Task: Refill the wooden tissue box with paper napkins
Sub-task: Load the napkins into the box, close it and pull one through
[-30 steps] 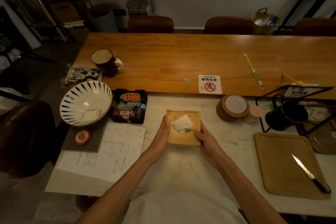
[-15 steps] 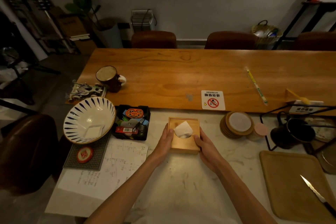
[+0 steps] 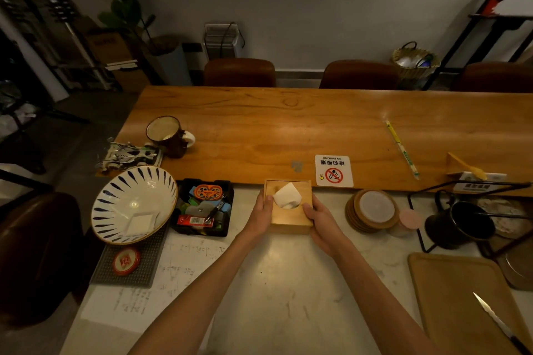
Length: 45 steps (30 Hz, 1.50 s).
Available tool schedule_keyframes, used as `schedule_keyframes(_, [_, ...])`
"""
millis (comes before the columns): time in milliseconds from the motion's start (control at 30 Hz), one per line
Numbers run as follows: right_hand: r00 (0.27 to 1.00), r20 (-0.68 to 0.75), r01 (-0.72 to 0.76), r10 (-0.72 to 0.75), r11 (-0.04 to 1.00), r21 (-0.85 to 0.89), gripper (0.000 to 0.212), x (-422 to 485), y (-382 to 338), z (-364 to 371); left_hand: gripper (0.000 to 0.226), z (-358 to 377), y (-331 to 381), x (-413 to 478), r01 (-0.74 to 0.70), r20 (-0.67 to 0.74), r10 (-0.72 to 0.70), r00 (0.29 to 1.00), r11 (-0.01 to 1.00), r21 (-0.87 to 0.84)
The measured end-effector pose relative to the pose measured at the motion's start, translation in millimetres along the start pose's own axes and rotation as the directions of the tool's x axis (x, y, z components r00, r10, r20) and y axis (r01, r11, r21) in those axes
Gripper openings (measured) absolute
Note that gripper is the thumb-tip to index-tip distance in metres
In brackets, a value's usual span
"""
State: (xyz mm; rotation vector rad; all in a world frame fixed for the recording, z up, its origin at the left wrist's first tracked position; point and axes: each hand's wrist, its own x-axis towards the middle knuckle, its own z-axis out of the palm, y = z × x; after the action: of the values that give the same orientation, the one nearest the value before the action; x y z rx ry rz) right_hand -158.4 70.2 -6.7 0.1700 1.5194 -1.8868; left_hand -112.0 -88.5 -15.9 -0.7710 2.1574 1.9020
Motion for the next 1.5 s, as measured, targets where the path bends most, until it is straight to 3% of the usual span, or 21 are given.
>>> schedule_keyframes(133, [1.000, -0.012, 0.020, -0.020, 0.999, -0.046, 0.044, -1.3, 2.4, -0.5, 0.051, -1.2, -2.0, -1.1, -0.022, 0.004, 0.022, 1.000, 0.999, 0.041])
schedule_keyframes(233, [0.991, -0.039, 0.102, -0.128, 0.910, -0.403, 0.044, -17.2, -4.9, 6.2, 0.054, 0.1, 3.8, -7.5, -0.074, -0.028, 0.079, 0.996, 0.986, 0.148])
schedule_keyframes(333, [0.939, -0.054, 0.145, -0.340, 0.534, -0.833, 0.061, -36.7, 4.5, 13.0, 0.055, 6.9, 1.0, -29.6, -0.138, -0.176, 0.201, 0.964, 0.938, 0.317])
schedule_keyframes(433, [0.915, 0.074, 0.169, -0.396, 0.209, -0.963, 0.067, -51.1, 29.2, 16.8, 0.060, 16.7, -18.3, -52.3, -0.160, -0.103, 0.251, 0.963, 0.832, 0.531])
schedule_keyframes(500, [0.920, 0.098, 0.155, -0.378, 0.124, -0.980, 0.073, -53.5, 44.6, 17.9, 0.065, 17.3, -30.1, -54.1, -0.151, -0.071, 0.272, 0.960, 0.711, 0.687])
schedule_keyframes(633, [0.897, 0.098, 0.153, -0.431, 0.095, -0.984, 0.086, -50.0, 59.8, 15.0, 0.072, 12.6, -36.6, -50.4, -0.113, -0.062, 0.366, 0.929, 0.439, 0.891])
schedule_keyframes(733, [0.905, 0.101, 0.150, -0.412, 0.087, -0.985, 0.086, -47.5, 58.8, 12.7, 0.074, 9.6, -36.1, -47.8, -0.084, -0.055, 0.353, 0.934, 0.367, 0.926])
schedule_keyframes(833, [0.923, 0.101, 0.128, -0.372, 0.047, -0.991, 0.079, -49.6, 55.6, 10.1, 0.068, 7.0, -29.8, -54.6, -0.084, -0.052, 0.356, 0.933, 0.354, 0.932])
schedule_keyframes(967, [0.912, 0.085, 0.097, -0.402, 0.010, -0.995, 0.073, -57.4, 44.5, 7.0, 0.057, 6.6, -26.9, -69.3, -0.197, 0.055, 0.402, 0.914, 0.322, 0.926])
schedule_keyframes(1200, [0.917, 0.115, 0.163, -0.381, 0.098, -0.982, 0.056, -57.1, 23.2, 1.2, 0.057, -0.5, -26.6, -66.8, -0.234, 0.120, 0.310, 0.943, 0.364, 0.902])
schedule_keyframes(1433, [0.941, 0.114, 0.120, -0.317, 0.001, -0.993, 0.046, -58.6, 3.2, 4.4, 0.064, -8.6, -12.6, -69.1, -0.230, 0.134, 0.283, 0.950, 0.341, 0.911])
schedule_keyframes(1500, [0.943, 0.131, 0.123, -0.307, -0.044, -0.991, 0.046, -61.8, -1.4, 7.2, 0.071, -9.8, -5.9, -69.6, -0.222, 0.141, 0.226, 0.964, 0.387, 0.895])
